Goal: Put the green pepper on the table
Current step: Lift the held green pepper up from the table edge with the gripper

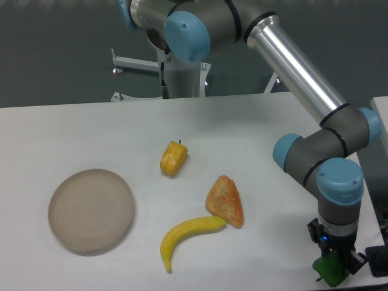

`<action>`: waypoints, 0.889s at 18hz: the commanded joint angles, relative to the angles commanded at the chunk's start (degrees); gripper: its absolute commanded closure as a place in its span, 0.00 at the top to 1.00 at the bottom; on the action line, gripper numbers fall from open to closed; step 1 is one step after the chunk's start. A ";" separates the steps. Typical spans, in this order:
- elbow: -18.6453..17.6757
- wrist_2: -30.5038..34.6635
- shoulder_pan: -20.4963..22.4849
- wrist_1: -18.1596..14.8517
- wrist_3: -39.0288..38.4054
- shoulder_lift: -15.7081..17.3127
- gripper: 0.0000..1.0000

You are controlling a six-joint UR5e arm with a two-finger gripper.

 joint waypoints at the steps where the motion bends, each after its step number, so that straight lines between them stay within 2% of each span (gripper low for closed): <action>1: 0.00 0.09 0.00 0.00 -0.09 0.09 0.23; 6: -2.19 -0.35 -0.26 -0.35 -0.53 1.49 0.22; 11: -9.91 -1.49 -0.26 -0.70 -0.88 7.28 0.22; 14: -15.71 -2.98 0.17 -0.70 -0.79 11.67 0.22; 16: -20.45 -4.04 1.92 -0.79 -0.18 14.92 0.23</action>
